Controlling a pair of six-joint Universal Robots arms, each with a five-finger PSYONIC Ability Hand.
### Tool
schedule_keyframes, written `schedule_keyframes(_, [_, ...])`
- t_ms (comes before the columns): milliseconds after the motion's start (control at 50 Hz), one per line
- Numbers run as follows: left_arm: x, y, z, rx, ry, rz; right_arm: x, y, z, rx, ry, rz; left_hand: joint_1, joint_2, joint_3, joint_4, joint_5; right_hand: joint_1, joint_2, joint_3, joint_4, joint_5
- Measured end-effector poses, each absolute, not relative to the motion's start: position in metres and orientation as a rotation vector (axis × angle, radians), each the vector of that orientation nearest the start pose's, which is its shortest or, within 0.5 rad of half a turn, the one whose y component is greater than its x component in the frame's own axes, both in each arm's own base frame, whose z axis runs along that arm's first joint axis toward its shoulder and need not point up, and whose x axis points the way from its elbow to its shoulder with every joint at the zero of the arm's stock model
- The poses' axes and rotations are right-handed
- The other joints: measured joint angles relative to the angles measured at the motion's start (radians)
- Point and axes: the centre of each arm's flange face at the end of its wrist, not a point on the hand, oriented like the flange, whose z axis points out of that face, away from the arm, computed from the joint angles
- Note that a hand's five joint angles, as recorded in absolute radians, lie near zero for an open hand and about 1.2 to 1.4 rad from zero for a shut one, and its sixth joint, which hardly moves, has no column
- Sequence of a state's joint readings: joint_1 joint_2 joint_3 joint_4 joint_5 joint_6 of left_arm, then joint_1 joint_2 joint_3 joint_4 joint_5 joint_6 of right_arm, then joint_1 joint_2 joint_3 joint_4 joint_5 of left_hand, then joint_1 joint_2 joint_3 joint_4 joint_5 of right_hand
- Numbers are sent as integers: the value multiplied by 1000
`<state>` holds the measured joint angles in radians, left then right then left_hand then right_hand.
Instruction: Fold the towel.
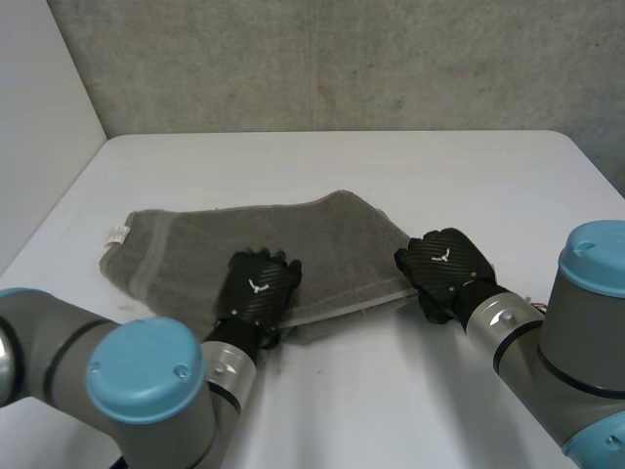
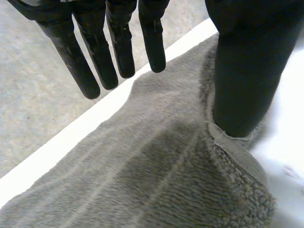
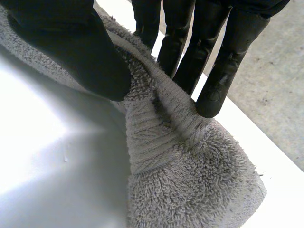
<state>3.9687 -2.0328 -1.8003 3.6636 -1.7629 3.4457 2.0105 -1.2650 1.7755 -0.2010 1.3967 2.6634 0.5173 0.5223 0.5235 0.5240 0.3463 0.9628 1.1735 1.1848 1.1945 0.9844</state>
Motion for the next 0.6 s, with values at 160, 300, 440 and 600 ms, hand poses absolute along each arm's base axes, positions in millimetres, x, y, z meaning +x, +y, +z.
schedule_keyframes(160, [-300, -182, 163, 979, 2254, -2149, 256, -235, 174, -1094, 2197, -1816, -84, -97, -98, -100, -98, 0, 0, 0, 0, 0])
schedule_keyframes(300, [-283, -176, 172, 931, 2352, -2048, 249, -241, 168, -989, 2282, -1800, -90, -103, -104, -106, -104, 0, 0, 0, 0, 0])
schedule_keyframes(440, [-272, -165, 164, 832, 2585, -1887, 250, -240, 165, -979, 2291, -1785, -90, -104, -104, -108, -105, 0, 0, 0, 0, 0])
schedule_keyframes(600, [-278, -157, 148, 763, 2738, -1818, 250, -238, 165, -982, 2292, -1783, -90, -104, -105, -108, -106, 0, 0, 0, 0, 1])
